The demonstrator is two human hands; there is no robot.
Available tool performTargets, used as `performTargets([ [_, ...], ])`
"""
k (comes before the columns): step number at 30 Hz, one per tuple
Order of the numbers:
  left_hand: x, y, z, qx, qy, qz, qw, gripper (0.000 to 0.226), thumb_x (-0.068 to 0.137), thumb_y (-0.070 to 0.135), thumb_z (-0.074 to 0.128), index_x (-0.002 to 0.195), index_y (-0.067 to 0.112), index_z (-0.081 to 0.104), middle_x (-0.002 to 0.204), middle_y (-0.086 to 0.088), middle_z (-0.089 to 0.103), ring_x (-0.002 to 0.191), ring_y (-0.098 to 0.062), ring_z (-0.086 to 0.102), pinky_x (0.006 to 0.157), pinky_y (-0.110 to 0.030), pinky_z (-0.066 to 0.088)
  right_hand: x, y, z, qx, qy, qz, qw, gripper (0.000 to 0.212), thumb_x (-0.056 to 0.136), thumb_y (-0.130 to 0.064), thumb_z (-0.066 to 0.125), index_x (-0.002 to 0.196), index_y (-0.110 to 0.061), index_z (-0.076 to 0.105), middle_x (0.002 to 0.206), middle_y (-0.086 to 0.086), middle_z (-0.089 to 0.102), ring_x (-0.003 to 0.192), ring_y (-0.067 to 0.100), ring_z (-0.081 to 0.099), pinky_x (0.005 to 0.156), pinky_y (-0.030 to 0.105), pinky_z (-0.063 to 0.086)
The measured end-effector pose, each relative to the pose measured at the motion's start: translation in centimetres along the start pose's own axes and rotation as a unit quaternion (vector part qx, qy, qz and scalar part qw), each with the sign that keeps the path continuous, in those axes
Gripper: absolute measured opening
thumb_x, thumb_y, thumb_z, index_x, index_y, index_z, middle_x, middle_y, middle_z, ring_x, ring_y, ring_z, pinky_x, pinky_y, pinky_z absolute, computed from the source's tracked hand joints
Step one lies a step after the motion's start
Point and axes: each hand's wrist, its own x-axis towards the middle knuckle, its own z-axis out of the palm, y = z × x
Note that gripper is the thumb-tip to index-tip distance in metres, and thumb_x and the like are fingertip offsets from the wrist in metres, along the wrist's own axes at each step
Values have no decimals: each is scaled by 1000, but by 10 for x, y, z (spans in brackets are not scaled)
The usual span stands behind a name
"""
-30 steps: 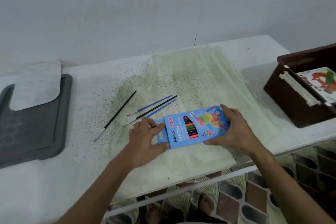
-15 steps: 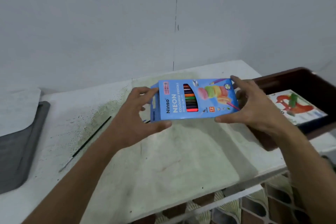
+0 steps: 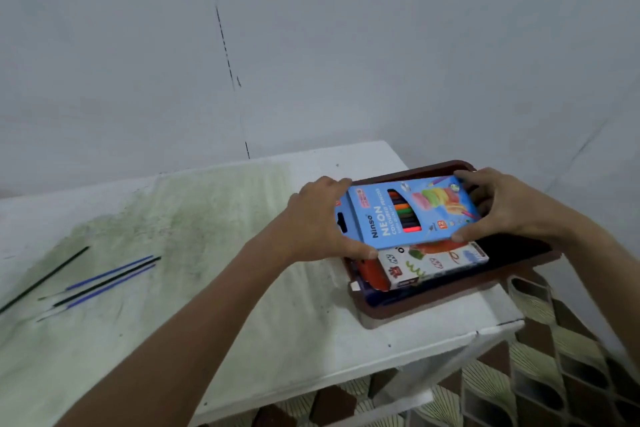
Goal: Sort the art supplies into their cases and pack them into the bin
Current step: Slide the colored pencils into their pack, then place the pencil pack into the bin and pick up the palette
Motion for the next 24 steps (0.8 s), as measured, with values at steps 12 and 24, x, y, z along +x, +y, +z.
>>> performTargets([
  [12, 35, 26, 38, 345, -167, -18, 923, 87, 53, 92, 50, 105, 22, 57, 97, 4, 55, 96, -17, 44, 99, -45, 24, 24, 36, 8, -147, -116, 35, 982, 107, 51, -42, 91, 138, -7, 39, 121, -2, 45, 106, 14, 52, 92, 26, 46],
  [24, 10, -22, -33, 0, 27, 28, 999, 57, 74, 56, 71, 122, 29, 60, 122, 12, 53, 113, -5, 48, 98, -26, 40, 31, -52, 27, -106, -42, -98, 989, 89, 62, -55, 79, 140, -32, 41, 128, -12, 48, 109, 4, 50, 89, 25, 45],
])
